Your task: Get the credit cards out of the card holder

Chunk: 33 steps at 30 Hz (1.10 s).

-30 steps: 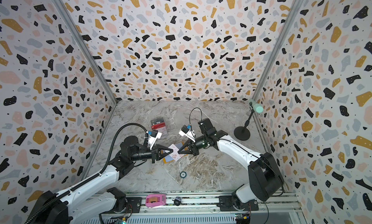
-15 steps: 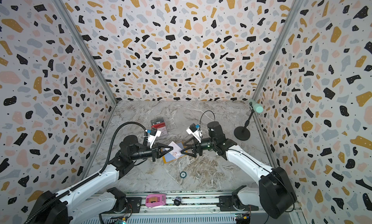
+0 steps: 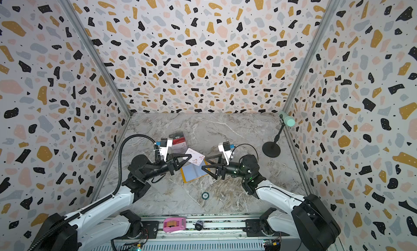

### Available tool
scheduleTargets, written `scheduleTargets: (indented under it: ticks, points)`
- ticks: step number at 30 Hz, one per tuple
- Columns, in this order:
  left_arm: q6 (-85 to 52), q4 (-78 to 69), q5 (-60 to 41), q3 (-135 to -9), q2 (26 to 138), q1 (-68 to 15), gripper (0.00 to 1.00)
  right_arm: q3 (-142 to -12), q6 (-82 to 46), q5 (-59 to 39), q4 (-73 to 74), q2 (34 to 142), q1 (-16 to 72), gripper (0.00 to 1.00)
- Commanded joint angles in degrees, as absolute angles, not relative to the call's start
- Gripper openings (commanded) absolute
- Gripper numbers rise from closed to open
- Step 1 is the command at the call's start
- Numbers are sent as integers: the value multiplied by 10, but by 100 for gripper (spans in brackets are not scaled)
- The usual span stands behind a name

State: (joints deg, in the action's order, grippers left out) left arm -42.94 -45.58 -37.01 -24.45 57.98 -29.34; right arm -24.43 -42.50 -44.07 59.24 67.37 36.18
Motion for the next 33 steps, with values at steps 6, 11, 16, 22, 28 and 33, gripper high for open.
scheduleTargets:
  ticks: [6,11,16,22,28,33]
  points:
    - [-478,-547,-306,-211,538,-295,0,-270,-479,-409,706,717,383,64]
    - [-493,-563,-274,-190,511,-294,0,-276,-481,-410,715,731,390,61]
    - [-498,-571,-272,-186,500,-295,0,-285,-482,-412,724,745,398,58]
    - [-500,-586,-280,-183,499,-295,0,-308,-497,-410,753,774,411,51]
    - [-503,-599,-280,-179,496,-294,0,-323,-531,-414,818,812,420,44]
    - [-503,-602,-280,-178,492,-294,0,-337,-546,-415,842,835,428,38]
